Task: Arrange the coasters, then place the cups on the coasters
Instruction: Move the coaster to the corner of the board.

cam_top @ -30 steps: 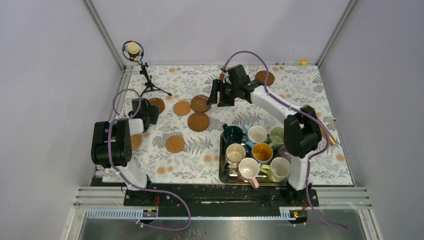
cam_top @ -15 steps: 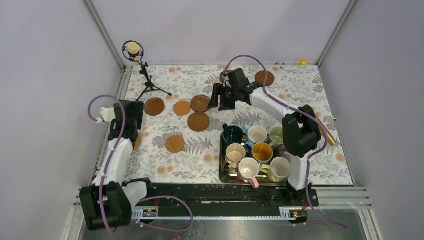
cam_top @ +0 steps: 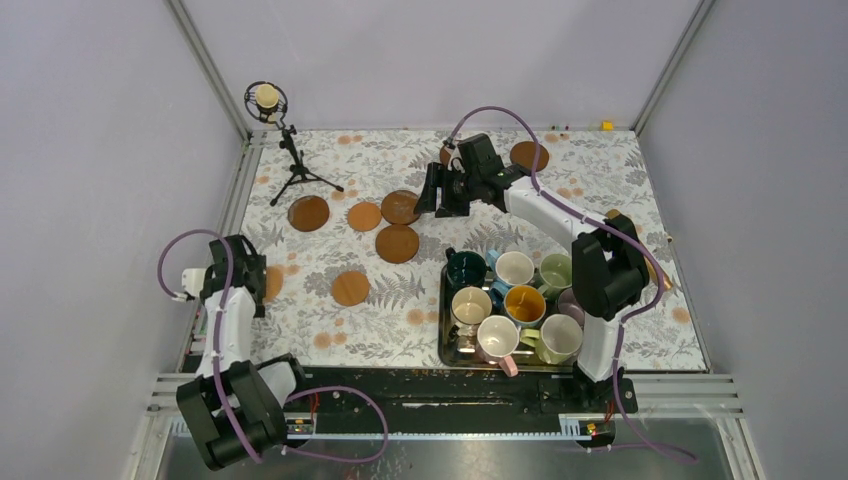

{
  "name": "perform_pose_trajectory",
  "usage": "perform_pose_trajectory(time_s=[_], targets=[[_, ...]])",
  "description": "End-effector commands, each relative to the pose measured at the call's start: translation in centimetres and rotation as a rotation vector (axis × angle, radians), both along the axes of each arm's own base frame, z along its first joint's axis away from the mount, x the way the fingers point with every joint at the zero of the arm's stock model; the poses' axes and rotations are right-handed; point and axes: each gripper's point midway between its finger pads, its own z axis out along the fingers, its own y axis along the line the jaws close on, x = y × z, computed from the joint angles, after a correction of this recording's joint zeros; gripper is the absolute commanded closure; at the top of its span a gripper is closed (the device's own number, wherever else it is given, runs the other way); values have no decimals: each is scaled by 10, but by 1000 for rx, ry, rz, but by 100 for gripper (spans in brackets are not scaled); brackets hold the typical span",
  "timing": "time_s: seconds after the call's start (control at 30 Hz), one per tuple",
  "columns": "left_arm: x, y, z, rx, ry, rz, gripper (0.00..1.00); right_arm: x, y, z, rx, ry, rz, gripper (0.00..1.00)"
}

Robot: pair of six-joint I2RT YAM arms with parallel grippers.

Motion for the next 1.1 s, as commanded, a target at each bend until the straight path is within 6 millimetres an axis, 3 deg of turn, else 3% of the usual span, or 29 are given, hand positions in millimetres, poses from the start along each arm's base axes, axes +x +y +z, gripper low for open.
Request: perform_pose_trajectory(time_s=[0.0, 0.13, 0.37, 0.53, 0.83, 1.07], targets=[[-29, 2, -23, -3, 111, 67, 15, 3, 4, 33, 67, -67, 13, 28], [-26, -1, -41, -36, 134, 66, 17, 2, 5, 34, 72, -67, 19, 28], [1, -1, -53, -82, 92, 39, 24, 3, 3, 35, 71, -70, 17, 28], [9, 7, -61, -82, 113, 66, 31, 5, 2, 36, 74, -73, 15, 28], [44, 11, -61, -118, 89, 23, 42, 6, 0, 41, 88, -84, 12, 28], [78, 21, -53, -109, 44, -10, 46, 7, -2, 40, 85, -84, 8, 28]])
